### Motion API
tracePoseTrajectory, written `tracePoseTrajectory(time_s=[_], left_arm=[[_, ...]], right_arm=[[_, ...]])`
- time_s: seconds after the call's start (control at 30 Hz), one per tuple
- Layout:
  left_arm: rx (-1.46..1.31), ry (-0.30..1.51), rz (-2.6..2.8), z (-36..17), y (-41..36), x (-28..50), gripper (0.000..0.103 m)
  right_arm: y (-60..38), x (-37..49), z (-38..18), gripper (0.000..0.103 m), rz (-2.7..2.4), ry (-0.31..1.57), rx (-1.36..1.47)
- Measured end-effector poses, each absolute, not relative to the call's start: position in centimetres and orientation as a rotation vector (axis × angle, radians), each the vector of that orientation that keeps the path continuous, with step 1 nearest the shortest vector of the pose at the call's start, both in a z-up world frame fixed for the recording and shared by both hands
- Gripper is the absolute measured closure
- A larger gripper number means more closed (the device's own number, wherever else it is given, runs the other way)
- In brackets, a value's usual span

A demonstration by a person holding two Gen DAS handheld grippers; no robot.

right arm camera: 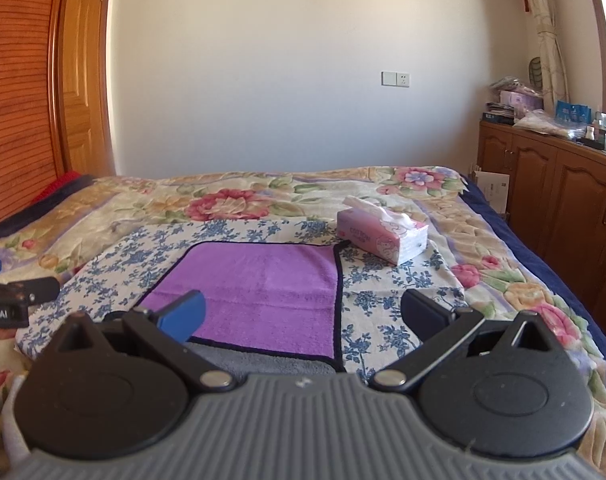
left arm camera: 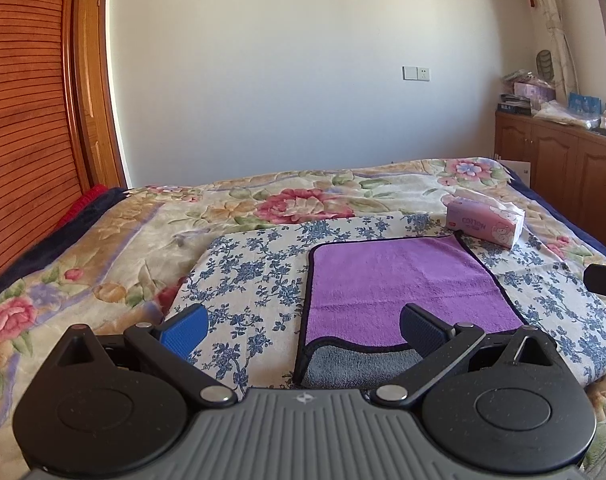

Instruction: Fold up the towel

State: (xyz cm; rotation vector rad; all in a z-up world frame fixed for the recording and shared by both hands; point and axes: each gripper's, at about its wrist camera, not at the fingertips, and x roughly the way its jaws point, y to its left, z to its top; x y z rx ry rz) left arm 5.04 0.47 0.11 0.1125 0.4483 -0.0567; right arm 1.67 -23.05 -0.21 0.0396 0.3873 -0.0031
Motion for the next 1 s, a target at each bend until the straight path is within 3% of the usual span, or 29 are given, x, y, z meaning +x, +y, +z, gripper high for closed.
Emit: tracePoseTrajectory(time_s=[0.6, 1.0], left_arm=[[0.108, 0.538, -0.104, -1.7, 1.4, 10.5, 0.0], [0.126, 0.624, -0.177, -4.0, 1.4, 13.9, 0.0]], right_arm=[[-24.6, 7.1, -0.6, 0.0, 0.054, 0.459, 0.004], [-25.2, 10.2, -3.7, 0.004, 0.14, 0.616, -0.014]])
